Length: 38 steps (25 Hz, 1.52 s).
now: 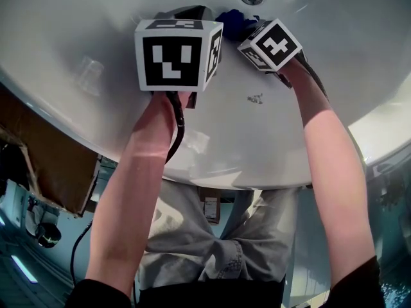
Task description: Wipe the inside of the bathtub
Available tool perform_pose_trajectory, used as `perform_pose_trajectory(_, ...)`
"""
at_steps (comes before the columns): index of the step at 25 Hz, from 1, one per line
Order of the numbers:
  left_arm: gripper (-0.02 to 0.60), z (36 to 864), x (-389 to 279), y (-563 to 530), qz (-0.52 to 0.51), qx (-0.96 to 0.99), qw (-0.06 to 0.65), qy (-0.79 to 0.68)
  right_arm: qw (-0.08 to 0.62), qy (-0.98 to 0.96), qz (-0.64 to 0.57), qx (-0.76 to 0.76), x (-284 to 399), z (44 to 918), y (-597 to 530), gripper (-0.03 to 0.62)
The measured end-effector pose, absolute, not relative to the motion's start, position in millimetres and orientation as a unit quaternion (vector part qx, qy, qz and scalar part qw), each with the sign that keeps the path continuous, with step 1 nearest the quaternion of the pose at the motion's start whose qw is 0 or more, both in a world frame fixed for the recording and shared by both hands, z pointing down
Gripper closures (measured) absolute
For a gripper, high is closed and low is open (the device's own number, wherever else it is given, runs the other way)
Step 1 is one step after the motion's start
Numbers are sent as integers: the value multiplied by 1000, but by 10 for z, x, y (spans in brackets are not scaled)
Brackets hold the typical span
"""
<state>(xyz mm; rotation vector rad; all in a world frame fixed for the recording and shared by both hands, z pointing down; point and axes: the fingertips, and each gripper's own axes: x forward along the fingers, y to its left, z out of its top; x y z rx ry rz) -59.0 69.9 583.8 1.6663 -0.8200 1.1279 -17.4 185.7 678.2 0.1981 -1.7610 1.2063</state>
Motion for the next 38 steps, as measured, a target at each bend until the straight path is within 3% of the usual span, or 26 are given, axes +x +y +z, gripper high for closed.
perform_pose_trajectory(38, 577, 5462, -747, 946, 464, 664, 469, -351, 364, -762, 534, -49, -364, 4992, 2601, 520)
